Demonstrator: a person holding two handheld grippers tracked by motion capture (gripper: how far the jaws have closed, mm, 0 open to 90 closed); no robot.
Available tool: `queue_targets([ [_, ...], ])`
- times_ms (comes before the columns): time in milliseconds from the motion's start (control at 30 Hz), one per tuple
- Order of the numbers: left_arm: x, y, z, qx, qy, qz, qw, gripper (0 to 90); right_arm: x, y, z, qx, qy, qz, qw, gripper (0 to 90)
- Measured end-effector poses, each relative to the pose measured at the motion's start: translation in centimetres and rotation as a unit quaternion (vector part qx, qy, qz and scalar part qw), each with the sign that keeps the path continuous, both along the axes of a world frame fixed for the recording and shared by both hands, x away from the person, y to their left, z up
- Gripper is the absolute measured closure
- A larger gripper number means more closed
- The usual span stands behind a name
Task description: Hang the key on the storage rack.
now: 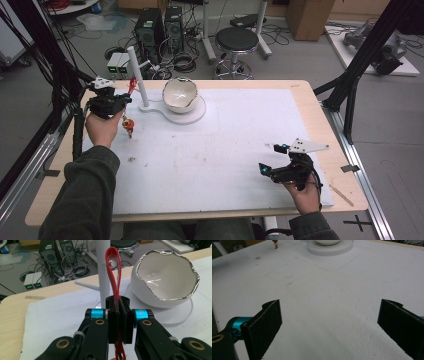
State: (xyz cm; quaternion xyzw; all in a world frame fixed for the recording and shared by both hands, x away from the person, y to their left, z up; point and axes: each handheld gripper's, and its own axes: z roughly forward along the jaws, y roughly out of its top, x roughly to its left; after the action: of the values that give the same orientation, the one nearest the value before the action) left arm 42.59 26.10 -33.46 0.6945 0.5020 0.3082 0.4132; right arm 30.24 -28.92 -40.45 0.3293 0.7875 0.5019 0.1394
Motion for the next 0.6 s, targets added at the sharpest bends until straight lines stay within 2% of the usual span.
queue_targets([
  [600,0.61,-0.07,-0.47,0.000,0.011,0.002,0.9999,86.5,0.01,-0.02,0.00,0.001,-0.001,0.001,1.0000,4.5],
])
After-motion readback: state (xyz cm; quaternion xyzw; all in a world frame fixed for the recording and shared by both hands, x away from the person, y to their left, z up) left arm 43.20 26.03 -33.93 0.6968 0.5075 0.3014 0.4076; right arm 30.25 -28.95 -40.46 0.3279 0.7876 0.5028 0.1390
